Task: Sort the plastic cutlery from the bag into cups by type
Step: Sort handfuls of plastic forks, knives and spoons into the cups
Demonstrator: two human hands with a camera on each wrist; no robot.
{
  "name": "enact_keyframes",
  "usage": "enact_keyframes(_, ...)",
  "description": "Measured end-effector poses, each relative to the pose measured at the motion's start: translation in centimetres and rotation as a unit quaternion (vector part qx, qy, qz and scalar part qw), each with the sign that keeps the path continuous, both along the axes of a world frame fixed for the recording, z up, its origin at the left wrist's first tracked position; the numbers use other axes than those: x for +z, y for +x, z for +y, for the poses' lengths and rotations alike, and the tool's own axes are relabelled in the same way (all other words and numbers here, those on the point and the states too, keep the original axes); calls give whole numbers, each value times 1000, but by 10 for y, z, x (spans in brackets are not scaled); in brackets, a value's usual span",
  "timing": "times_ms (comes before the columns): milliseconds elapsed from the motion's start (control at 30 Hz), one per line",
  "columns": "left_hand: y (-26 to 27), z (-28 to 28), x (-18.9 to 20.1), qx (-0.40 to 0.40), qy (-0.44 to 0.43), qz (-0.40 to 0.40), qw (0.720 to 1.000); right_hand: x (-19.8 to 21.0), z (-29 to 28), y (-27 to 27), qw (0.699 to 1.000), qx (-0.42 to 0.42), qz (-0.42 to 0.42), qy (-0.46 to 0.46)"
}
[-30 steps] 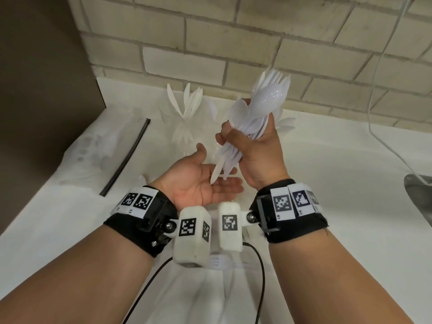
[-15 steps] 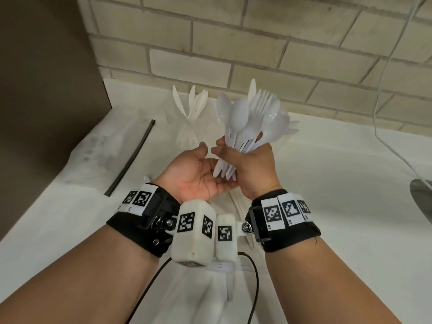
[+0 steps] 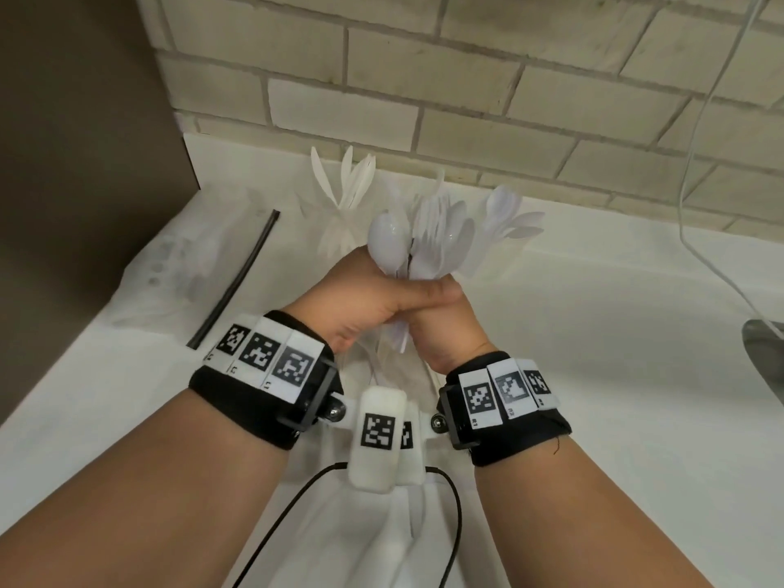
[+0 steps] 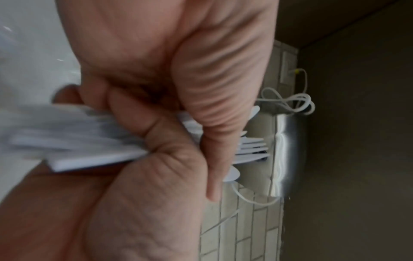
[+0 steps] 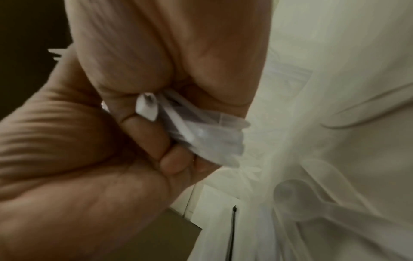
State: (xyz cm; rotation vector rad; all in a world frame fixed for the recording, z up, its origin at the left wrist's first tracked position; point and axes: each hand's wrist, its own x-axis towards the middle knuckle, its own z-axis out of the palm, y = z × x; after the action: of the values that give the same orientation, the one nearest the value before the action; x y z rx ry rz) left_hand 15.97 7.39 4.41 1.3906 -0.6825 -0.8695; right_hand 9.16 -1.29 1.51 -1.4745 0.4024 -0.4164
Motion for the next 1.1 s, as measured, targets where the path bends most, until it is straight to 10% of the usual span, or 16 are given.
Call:
enact_keyframes(233, -3, -9, 0, 105, 32, -50, 993, 1, -2, 4, 994, 56, 47, -77)
enact_keyframes(833, 2, 3, -1, -4, 7, -16, 1000, 5, 6, -9, 987, 142, 81, 2)
enact_keyframes(1100, 13, 2, 1, 127, -89, 38, 987, 45, -31, -25, 954, 33, 191, -229)
